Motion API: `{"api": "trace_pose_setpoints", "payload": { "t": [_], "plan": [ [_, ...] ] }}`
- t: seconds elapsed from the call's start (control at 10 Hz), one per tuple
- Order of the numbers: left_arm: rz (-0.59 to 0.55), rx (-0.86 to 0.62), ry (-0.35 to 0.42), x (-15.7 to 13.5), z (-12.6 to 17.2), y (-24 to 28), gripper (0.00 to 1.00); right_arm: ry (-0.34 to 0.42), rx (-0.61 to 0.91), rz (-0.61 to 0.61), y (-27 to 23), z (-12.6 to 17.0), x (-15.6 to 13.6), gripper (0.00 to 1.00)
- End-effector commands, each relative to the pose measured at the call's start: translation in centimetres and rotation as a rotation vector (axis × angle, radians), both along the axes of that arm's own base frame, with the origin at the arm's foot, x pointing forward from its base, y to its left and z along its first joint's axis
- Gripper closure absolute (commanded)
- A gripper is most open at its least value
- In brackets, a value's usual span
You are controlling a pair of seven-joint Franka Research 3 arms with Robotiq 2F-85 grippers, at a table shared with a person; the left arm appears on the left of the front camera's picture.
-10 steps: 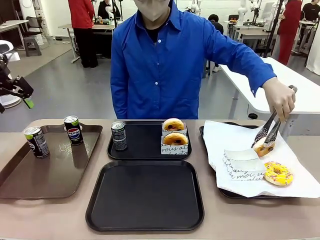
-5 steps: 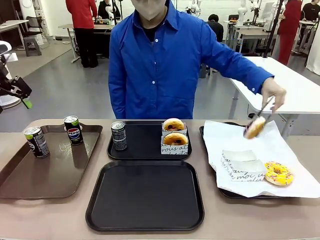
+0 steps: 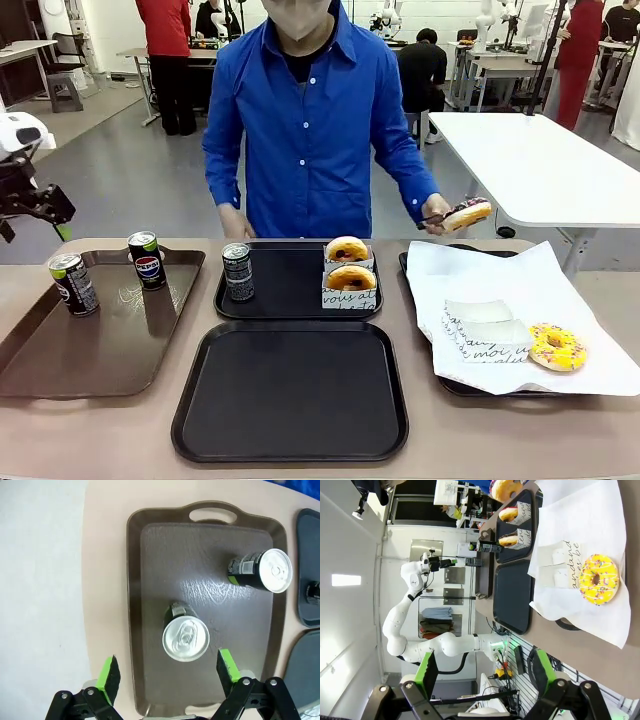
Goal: Set up donuts and drinks on trays.
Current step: Pick up one Pepsi coke from the Handle tray and place it on the Flat Tray without a Pepsi coke.
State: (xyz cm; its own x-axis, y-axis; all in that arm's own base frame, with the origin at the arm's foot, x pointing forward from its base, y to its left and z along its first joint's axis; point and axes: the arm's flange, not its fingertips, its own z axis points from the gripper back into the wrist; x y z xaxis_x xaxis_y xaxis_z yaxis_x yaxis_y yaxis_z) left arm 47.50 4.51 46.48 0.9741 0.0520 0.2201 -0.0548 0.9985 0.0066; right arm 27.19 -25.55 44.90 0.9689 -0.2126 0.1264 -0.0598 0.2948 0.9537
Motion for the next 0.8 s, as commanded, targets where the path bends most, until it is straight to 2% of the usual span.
{"api": "trace_pose_setpoints", "payload": {
  "t": [0.0,0.2,0.5,0.7],
  "plan": [
    [0.025,0.045,-0.024,0.6,-1.4,-0.8,0.00,-0.007,0.010,0.002,0.0,0.1,-0.1,0.00],
    [0.022,0.052,-0.023,0.6,-2.3,-1.7,0.00,-0.007,0.010,0.002,0.0,0.1,-0.1,0.00],
    [0.006,0.066,0.050,1.5,-3.6,-2.1,0.00,-0.007,0.010,0.002,0.0,0.1,-0.1,0.00],
    [0.013,0.075,0.059,1.1,-4.7,-2.3,0.00,-0.007,0.010,0.002,0.0,0.1,-0.1,0.00]
  ]
}}
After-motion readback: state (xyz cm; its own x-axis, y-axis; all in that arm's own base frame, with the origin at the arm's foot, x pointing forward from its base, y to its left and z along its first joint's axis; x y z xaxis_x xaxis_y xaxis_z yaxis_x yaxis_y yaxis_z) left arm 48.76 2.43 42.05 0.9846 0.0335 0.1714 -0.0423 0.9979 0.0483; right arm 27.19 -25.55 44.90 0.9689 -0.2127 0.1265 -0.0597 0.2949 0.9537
